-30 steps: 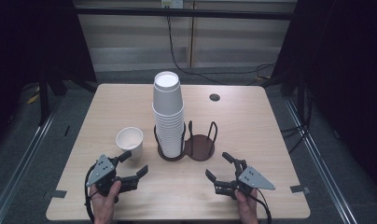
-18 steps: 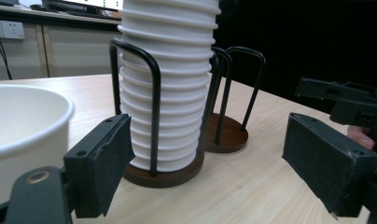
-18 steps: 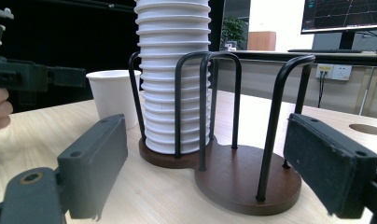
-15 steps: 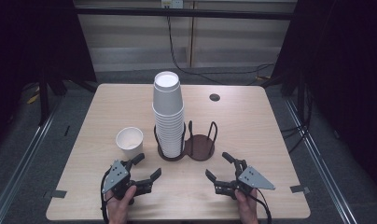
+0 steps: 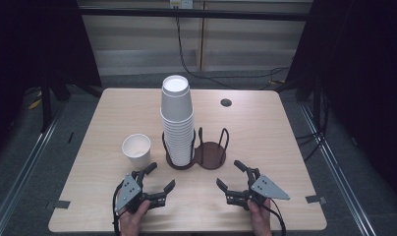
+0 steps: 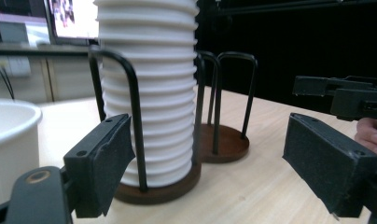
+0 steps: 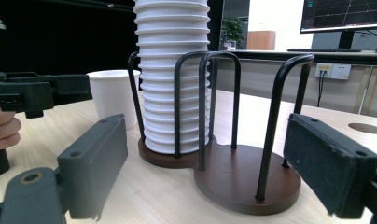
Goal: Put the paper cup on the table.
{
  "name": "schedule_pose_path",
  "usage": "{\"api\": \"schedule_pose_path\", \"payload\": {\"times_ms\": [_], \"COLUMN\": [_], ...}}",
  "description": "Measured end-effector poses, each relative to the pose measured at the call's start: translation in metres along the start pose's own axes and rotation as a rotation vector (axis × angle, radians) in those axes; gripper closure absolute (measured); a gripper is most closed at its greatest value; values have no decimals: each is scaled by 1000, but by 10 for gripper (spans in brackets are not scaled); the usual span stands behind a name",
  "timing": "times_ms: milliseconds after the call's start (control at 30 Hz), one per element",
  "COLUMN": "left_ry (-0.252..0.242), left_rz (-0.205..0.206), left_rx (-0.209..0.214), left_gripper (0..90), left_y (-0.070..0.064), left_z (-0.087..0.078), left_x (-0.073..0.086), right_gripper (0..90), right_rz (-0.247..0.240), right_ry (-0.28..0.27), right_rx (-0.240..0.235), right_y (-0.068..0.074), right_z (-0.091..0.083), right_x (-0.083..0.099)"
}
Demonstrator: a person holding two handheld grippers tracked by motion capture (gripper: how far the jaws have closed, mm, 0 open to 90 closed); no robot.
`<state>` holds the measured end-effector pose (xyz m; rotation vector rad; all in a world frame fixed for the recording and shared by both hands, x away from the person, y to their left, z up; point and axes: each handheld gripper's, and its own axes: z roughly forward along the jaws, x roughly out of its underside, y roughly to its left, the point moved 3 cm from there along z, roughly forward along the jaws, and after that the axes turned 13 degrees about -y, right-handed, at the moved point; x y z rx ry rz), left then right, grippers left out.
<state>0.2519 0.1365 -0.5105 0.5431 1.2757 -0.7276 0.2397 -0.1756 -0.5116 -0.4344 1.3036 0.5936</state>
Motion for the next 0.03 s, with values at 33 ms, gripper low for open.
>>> {"api": "schedule_pose_path", "payload": {"times_ms": [33], "left_ry": [-1], "left_rz": [14], "left_rx": [9], "left_gripper": [155], "left_y": [-1], "left_z": [0], "left_x": [0], "right_gripper": [134], "right_rz": [3], "right_ry": [2], "right_rx": [6], "right_y": [0], "right_z": [0], "right_x": [0]}}
